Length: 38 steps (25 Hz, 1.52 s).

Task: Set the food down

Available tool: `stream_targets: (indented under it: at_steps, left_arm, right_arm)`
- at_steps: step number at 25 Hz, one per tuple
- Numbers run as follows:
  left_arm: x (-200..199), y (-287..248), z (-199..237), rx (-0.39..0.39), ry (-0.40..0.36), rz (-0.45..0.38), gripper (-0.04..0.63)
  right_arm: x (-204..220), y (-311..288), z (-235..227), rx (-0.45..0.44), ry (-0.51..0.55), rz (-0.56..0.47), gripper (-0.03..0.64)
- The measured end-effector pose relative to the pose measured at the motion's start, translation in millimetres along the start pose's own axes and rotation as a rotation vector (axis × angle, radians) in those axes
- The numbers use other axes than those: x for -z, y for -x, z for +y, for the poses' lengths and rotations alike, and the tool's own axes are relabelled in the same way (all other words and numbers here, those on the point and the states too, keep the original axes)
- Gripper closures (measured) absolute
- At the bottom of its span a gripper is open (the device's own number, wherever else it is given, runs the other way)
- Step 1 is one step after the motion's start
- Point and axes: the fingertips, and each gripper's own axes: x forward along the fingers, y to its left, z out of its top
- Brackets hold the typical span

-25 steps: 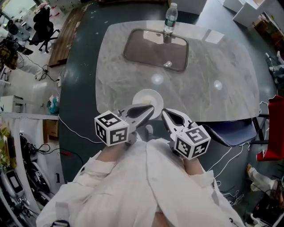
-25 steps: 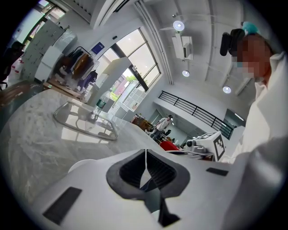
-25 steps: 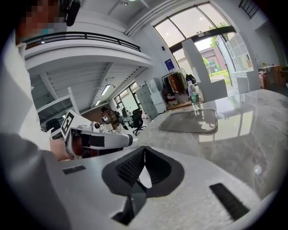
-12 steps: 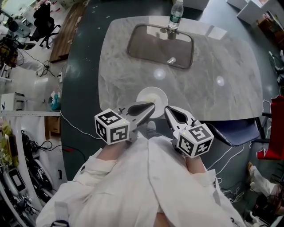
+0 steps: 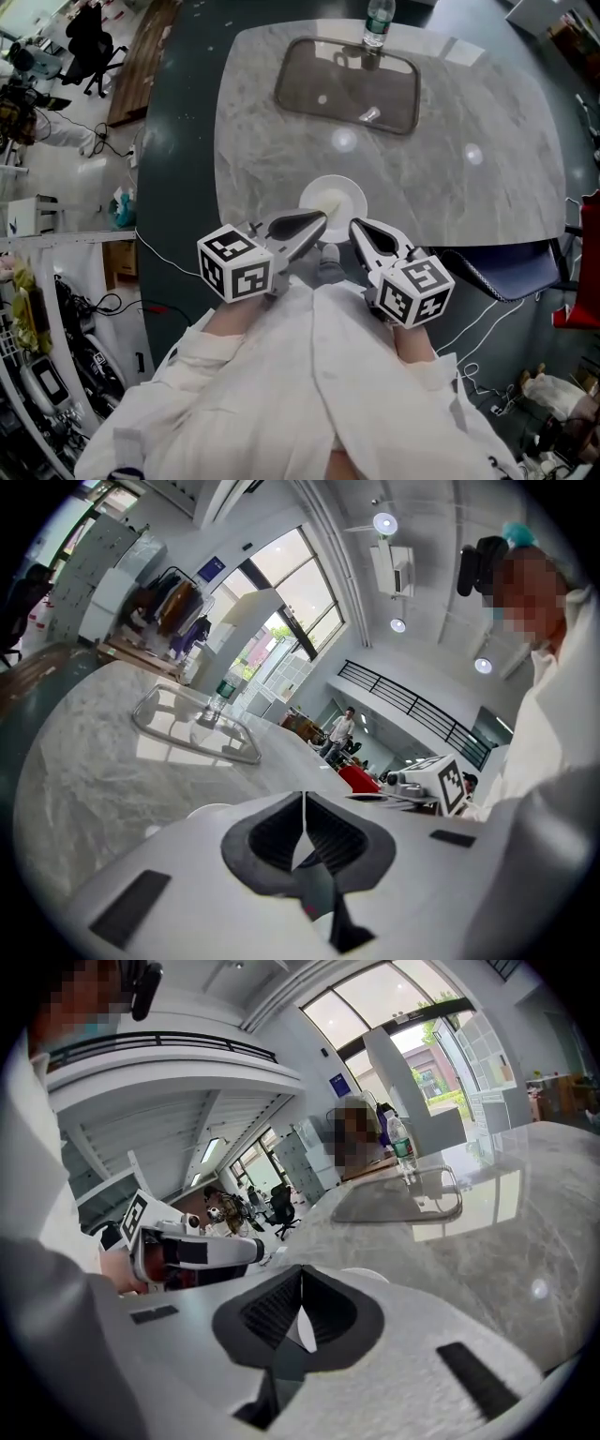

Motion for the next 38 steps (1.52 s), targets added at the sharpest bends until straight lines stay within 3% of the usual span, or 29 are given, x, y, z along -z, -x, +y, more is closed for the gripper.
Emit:
stream_targets:
  at_steps: [10, 22, 38]
  left_arm:
    - [19, 7, 23, -0.031, 0.061, 0.051, 0.574]
    - [69, -2, 38, -0.067, 0.122, 0.207, 0.574]
    - [106, -4, 71, -0.119, 0.202, 0.269, 0.574]
  right_arm:
    - [22, -10, 1, 0.011, -0.027, 0.069, 0.614]
    - [48, -15, -6, 0.025, -0.099, 0.099, 0.614]
    - [94, -22, -23, 0.076, -0.182, 0.194, 0.614]
